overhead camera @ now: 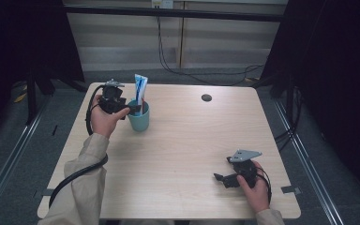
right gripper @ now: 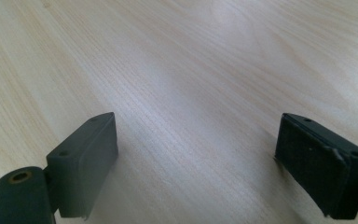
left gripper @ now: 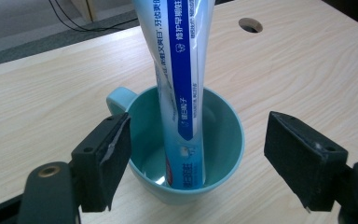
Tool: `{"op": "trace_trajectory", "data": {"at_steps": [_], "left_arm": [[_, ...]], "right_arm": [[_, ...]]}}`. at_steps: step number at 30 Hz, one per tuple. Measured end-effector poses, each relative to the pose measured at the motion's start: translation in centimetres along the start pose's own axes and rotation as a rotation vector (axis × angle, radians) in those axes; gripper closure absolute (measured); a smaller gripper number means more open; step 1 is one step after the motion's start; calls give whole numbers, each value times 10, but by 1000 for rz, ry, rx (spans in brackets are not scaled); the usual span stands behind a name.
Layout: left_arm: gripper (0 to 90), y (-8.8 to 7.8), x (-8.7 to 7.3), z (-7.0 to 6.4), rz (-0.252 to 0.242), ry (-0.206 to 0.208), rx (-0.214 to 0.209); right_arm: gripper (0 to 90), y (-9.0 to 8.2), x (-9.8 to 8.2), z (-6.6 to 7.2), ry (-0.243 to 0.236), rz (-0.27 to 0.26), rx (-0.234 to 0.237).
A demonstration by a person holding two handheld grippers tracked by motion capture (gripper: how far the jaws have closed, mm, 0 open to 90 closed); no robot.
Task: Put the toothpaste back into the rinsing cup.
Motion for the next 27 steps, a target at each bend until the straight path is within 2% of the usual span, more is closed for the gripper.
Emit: {"op": "trace_trajectory", "data": {"at_steps": [5,9,17,20,27], "left_arm": [[223,-4,-4,0,6,-5,-8],[216,-7,-7,-1,-8,-20,-20],[198,-11,-13,-3,-18,-21,-38],[183,-13,-17,-3,-10,-25,-67],[176,-19,-24,-5,-24,-24,-80]], "right_arm": [[123,0,0,0,-1,1,-2],[124,0,0,0,-1,1,-3],[123,0,0,0,-1,0,0],[124,0,0,0,0,0,0],[124,0,0,0,0,1,-1]]}}
Point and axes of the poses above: each handheld gripper's, and its own axes: y roughly forward along the jaws, x roughly out of its top, z roughly to its left, the point moved 3 cm from there along y, roughly forward along the jaws, and after that the axes turned 5 degrees about y, right-handed, at the moved point
